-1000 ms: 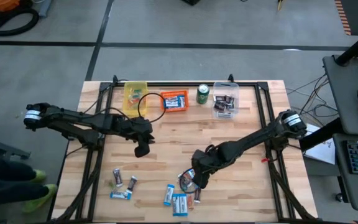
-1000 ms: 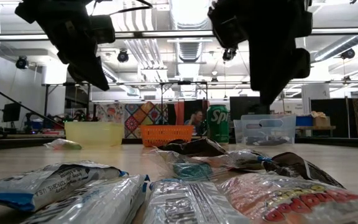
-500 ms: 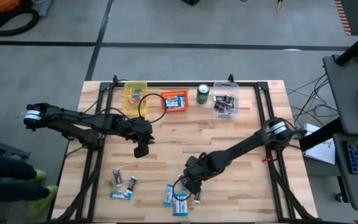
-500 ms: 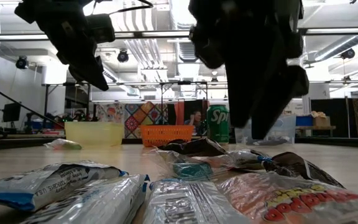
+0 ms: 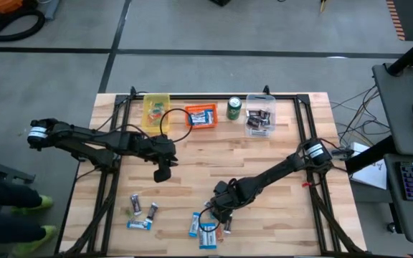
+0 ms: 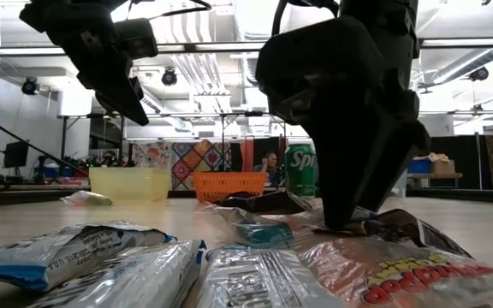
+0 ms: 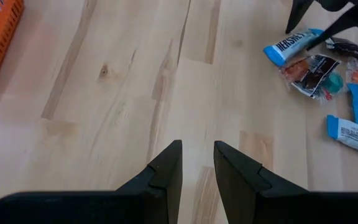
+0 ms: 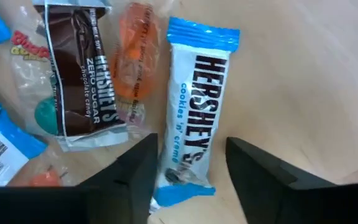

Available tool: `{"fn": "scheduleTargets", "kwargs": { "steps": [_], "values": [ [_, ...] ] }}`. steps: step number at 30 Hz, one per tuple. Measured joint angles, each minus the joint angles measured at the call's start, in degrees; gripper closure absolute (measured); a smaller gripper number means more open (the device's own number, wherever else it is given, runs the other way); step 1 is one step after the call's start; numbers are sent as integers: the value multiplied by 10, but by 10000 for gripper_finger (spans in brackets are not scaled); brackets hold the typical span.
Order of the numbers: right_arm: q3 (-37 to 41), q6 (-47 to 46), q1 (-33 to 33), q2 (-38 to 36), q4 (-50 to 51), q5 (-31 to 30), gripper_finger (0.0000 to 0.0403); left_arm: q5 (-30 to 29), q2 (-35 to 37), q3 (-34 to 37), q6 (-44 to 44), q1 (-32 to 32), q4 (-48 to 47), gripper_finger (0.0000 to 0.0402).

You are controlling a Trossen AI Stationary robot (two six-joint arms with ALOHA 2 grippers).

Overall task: Organize candy in baskets
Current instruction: Put the white chocolate into the orange bin

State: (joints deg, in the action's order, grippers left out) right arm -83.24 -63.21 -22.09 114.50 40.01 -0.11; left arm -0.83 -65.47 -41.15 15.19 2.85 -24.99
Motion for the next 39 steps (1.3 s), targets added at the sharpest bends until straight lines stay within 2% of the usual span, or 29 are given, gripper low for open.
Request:
{"fn": "scheduleTargets", "kwargs": {
  "steps": [6,9,20,25,31,39],
  "values": [
    [0,1,1,-2,-6,-19,318,0,0,0,-12,0,0,326],
    [0,2,1,-4,-5,-19,346,0,0,0,-12,0,0,326],
    [0,73,7,-44,37,-20,357,0,0,0,-12,1,9,326],
    [0,181,27,-88,45,-94,358,0,0,0,-12,1,37,326],
    [1,385,100,-115,7,-206,358,0,0,0,4,1,74,326],
    [2,669,269,-113,-171,-209,358,0,1,0,85,21,35,326]
  ]
}}
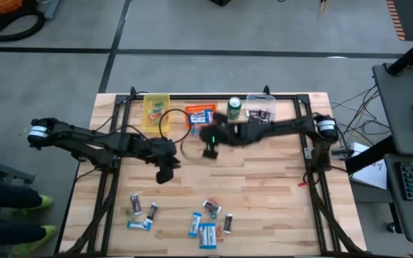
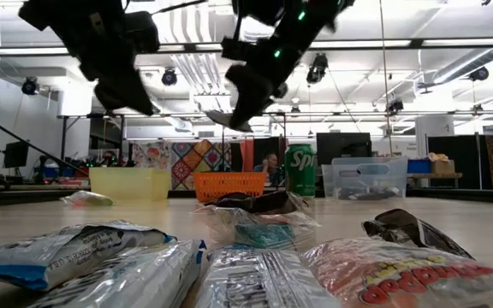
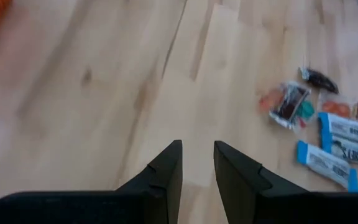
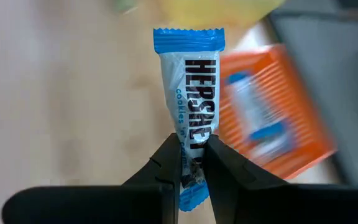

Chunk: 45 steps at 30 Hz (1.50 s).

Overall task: Organize candy in baskets
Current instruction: Put the white chocolate into the orange bin, then put the brown chocolate into the transparent bin

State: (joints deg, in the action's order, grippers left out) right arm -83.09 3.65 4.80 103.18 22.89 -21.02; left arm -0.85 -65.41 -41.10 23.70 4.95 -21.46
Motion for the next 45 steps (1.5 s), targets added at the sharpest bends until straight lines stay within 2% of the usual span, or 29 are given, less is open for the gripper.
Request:
{"fn": "scheduleTargets", "kwargs": {
  "steps": [4,9,11,18,23,28,33,39,45],
  "values": [
    [0,79,82,0,-69,34,358,0,1,0,77,28,-44,326],
    [0,87,162,8,-119,182,358,0,-2,0,183,70,-75,326],
    [0,86,181,15,-117,203,358,0,-3,0,228,88,-81,326],
    [0,109,196,46,-115,208,323,-2,-16,0,369,150,-95,326],
    [0,109,196,48,-118,210,285,-2,-39,-1,444,184,-103,330],
    [0,100,196,46,-115,210,256,-1,-71,-18,499,217,-130,349],
    [0,85,190,45,-100,211,247,16,-112,-47,560,246,-166,362],
    [0,78,170,45,-91,212,243,44,-169,-84,614,284,-188,363],
    [0,75,155,45,-91,212,244,62,-230,-126,681,313,-250,363]
  ]
}}
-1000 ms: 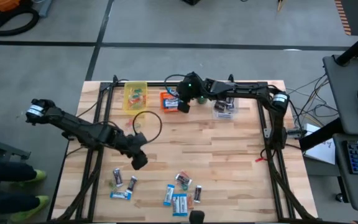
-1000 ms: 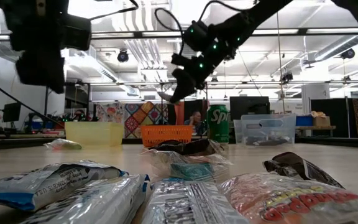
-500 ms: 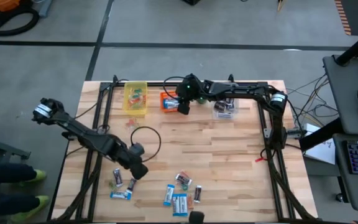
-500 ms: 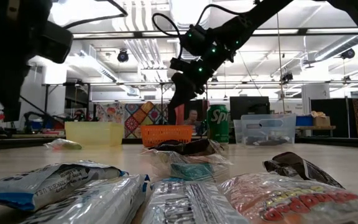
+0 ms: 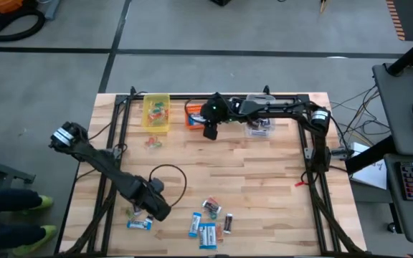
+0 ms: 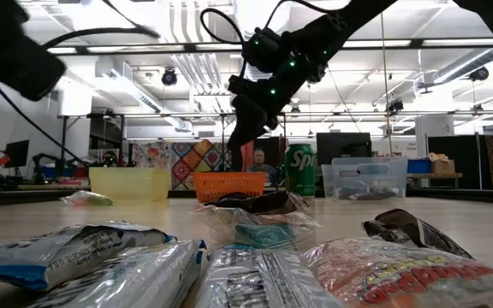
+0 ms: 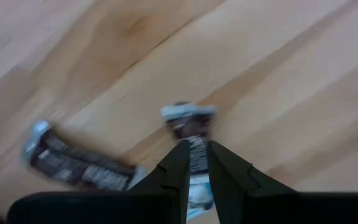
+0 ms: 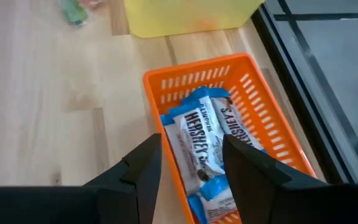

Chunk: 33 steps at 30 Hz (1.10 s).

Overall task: Organize candy in baskets
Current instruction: Put the brown chocolate into the transparent bin

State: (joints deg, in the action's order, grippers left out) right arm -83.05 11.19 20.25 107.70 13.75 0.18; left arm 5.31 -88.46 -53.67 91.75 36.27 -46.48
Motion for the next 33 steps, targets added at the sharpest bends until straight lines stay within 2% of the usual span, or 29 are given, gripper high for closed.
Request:
{"fn": "scheduleTargets", "kwargs": {
  "steps": [6,14,18,33],
  "values": [
    [0,-11,-9,0,0,0,241,-4,-56,-49,-3,12,-39,346],
    [0,-24,-17,0,16,-1,242,-55,-89,-55,-12,25,-40,263],
    [0,-27,-19,0,25,-1,243,-91,-88,-54,-5,31,-38,238],
    [0,-44,-24,0,44,0,245,-90,-90,-25,28,45,-10,249]
  ]
}}
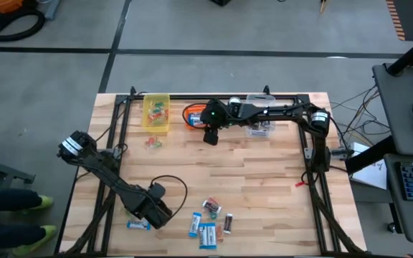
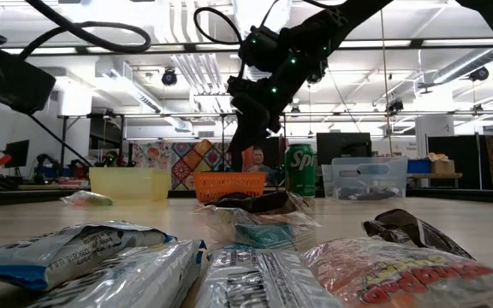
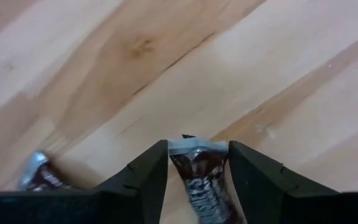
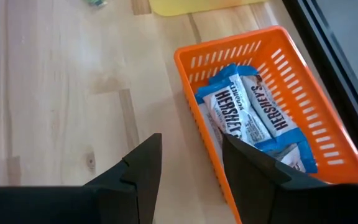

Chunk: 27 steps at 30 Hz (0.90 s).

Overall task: Organize candy in baskets
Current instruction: Put the brown chocolate into the transparent bin

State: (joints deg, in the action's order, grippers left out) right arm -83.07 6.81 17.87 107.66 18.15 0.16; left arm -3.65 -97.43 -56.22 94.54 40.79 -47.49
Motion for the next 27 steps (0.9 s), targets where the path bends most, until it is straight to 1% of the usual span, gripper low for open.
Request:
{"fn": "scheduleTargets", "kwargs": {
  "steps": [5,8,10,15,16,21,23,25,27],
  "values": [
    [0,-9,-3,-1,0,1,245,-3,-7,17,3,5,36,250],
    [0,-11,-4,-1,0,1,245,-3,-7,19,-7,4,37,267],
    [0,-15,-5,-1,0,1,245,-6,-7,19,-16,4,37,292],
    [0,-18,-9,-1,1,3,245,-18,-3,19,-30,5,36,382],
    [0,-19,-10,-1,1,3,245,-27,-2,19,-35,5,39,390],
    [0,-17,-21,-10,2,4,245,-66,21,19,-68,3,27,393],
    [0,-11,-27,-18,1,14,245,-88,35,20,-84,3,13,398],
    [0,-8,-33,-28,-1,28,245,-118,53,20,-103,3,3,399],
    [0,-5,-39,-39,-5,34,246,-167,79,20,-130,3,4,399]
  ]
}}
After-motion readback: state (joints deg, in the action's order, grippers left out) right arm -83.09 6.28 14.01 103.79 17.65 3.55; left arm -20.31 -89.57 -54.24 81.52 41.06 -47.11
